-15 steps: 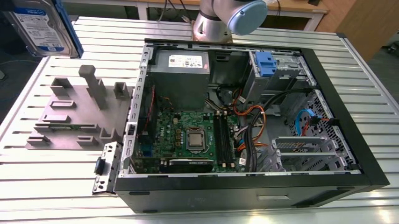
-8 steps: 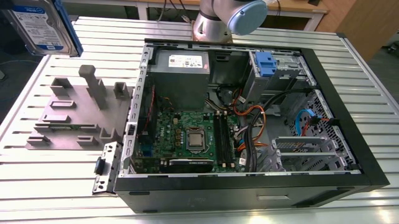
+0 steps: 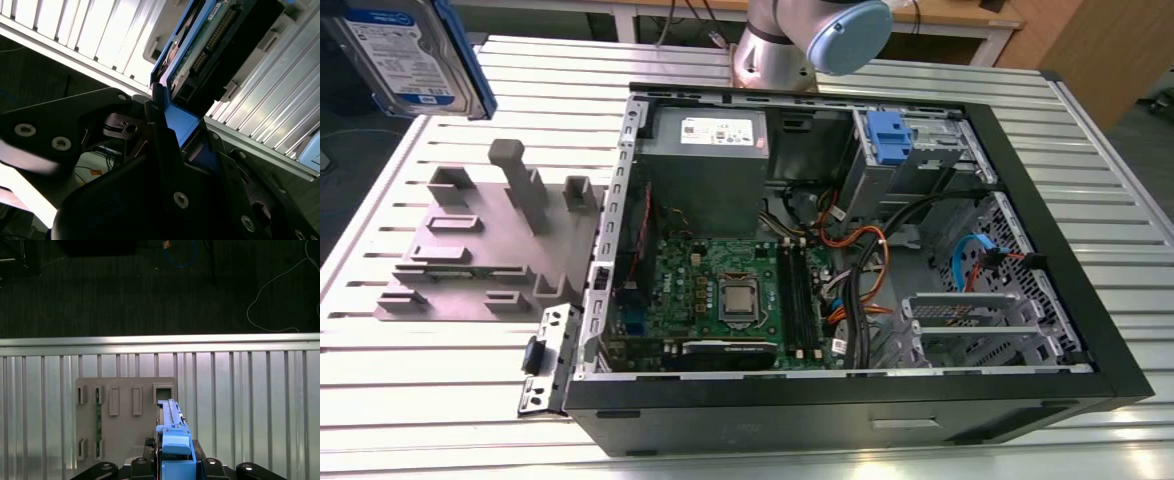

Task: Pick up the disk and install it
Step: 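Pick up the disk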

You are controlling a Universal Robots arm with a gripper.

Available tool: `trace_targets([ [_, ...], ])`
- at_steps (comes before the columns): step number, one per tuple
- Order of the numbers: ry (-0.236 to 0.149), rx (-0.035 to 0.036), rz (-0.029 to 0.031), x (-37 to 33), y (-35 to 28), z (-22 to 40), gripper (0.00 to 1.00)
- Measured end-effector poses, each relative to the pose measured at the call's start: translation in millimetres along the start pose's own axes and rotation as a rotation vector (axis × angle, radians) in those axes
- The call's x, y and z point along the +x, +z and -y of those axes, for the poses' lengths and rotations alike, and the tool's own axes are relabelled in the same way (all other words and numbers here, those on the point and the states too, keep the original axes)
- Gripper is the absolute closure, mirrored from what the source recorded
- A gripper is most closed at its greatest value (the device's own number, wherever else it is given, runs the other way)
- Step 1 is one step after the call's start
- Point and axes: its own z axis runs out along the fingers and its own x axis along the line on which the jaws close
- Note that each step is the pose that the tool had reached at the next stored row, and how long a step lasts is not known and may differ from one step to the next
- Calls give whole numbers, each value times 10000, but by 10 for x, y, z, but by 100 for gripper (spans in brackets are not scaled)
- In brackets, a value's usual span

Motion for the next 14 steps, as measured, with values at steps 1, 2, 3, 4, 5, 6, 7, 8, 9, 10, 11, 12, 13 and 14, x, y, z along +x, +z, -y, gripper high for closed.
trace_targets([
  [1,0,0,0,0,-4,0,64],
  [2,0,0,0,0,-7,0,64],
  [3,0,0,0,0,-11,0,64],
  [4,0,-1,-1,0,-15,0,64],
  [5,0,-1,-1,0,-19,0,64],
  [6,0,0,-1,0,-23,0,64],
  [7,0,0,0,0,-29,0,64],
  [8,0,0,0,-1,-34,0,64],
  [9,0,0,0,-1,-38,1,64],
  [10,0,0,0,-1,-43,1,64],
  [11,0,-1,-1,-1,-48,1,64],
  [12,0,0,0,-1,-51,1,64],
  [13,0,-1,-1,-1,-56,1,64],
  [14,0,-1,-1,-1,-60,1,64],
])
